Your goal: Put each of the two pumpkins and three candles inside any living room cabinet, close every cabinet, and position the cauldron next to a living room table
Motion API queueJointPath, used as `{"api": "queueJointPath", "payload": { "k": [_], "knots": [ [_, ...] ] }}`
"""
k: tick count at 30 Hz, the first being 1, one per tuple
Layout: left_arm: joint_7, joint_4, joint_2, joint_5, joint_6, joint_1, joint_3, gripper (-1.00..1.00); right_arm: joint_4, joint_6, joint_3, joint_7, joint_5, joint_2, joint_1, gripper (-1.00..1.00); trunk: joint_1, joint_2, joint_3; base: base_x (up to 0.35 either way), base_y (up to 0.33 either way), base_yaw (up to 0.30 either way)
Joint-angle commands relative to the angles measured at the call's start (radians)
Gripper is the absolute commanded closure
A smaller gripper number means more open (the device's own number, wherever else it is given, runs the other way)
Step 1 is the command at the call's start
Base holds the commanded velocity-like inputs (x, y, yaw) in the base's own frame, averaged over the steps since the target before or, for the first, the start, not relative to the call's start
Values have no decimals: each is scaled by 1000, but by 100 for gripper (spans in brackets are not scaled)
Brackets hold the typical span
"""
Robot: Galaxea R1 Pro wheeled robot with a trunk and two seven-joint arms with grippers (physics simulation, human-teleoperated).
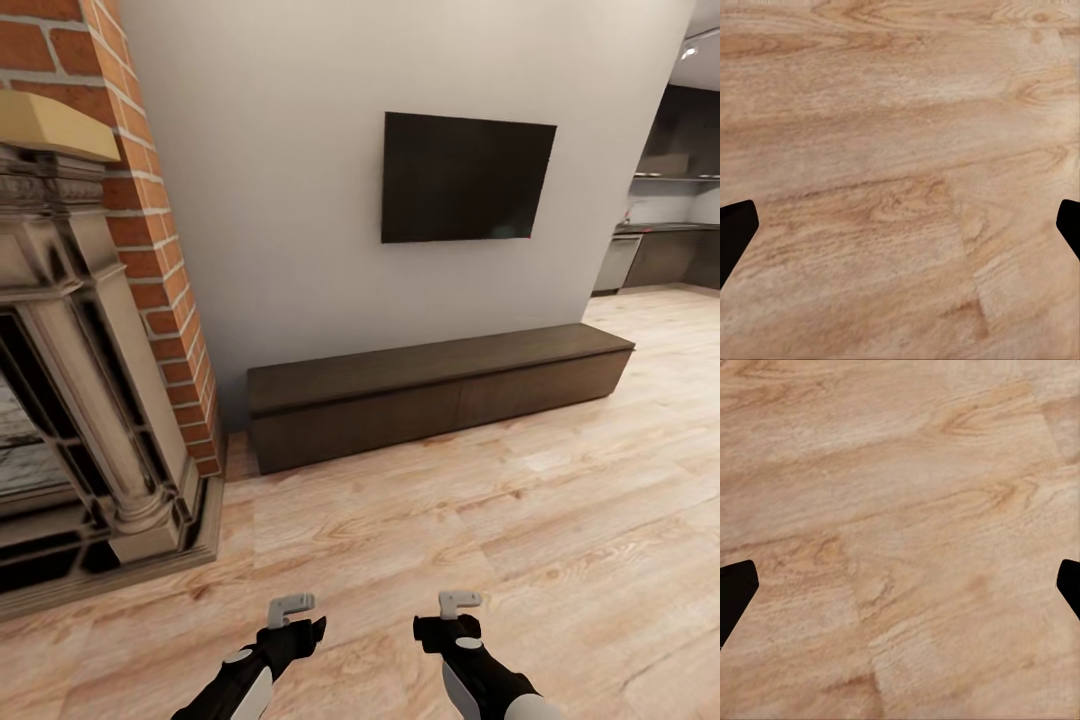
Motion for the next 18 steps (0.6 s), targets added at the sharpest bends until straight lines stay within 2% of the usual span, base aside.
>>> {"api": "queueJointPath", "payload": {
  "k": [1, 10, 18],
  "knots": [
    [-1, -1, 0, 8, 5, 0, -2, -100, 1, -1, 6, -6, 2, 0, -1, -100, 0, 0, -1, 130, -62, 0],
    [-1, -1, 1, 7, 4, 0, -2, -100, 1, -4, 6, -6, 1, 0, -1, -100, 0, 0, -1, 188, -126, 0],
    [-1, -1, 1, 7, 5, 0, -1, -100, 2, -4, 6, -5, 0, 0, -1, -100, 0, 0, -1, 204, -20, 0]
  ]
}}
